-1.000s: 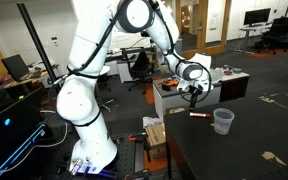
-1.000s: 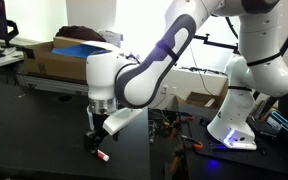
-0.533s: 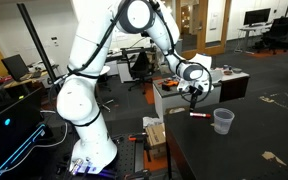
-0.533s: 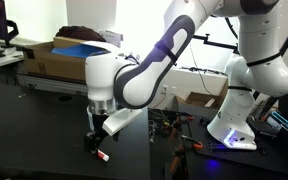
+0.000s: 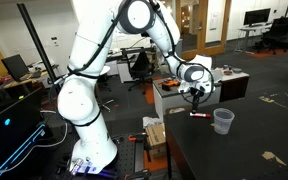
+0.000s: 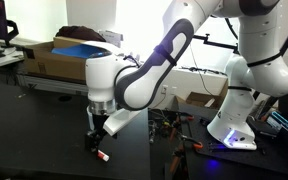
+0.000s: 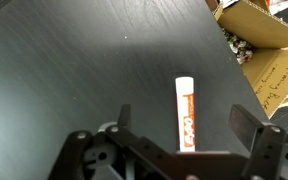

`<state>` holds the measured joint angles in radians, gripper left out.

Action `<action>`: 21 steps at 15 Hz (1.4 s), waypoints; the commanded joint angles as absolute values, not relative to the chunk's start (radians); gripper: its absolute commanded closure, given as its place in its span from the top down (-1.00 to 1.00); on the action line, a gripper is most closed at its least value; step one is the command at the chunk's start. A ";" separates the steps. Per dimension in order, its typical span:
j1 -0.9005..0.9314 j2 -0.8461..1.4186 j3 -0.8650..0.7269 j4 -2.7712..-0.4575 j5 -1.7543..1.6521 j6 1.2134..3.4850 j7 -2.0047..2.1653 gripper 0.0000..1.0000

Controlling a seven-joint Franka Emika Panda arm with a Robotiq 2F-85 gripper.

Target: Put the marker in the cup

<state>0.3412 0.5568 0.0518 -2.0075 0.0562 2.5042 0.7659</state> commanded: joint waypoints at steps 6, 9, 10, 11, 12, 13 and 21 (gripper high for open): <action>0.378 0.635 0.015 -1.949 0.009 2.562 0.778 1.00; 0.381 0.656 0.008 -1.931 0.007 2.563 0.776 1.00; 0.382 0.661 0.006 -1.926 0.006 2.563 0.777 1.00; 0.383 0.666 0.005 -1.921 0.006 2.563 0.777 1.00; 0.383 0.672 0.004 -1.917 0.006 2.563 0.776 1.00; 0.384 0.676 0.003 -1.912 0.005 2.560 0.776 1.00; 0.393 0.705 -0.010 -1.880 0.007 2.554 0.777 -0.15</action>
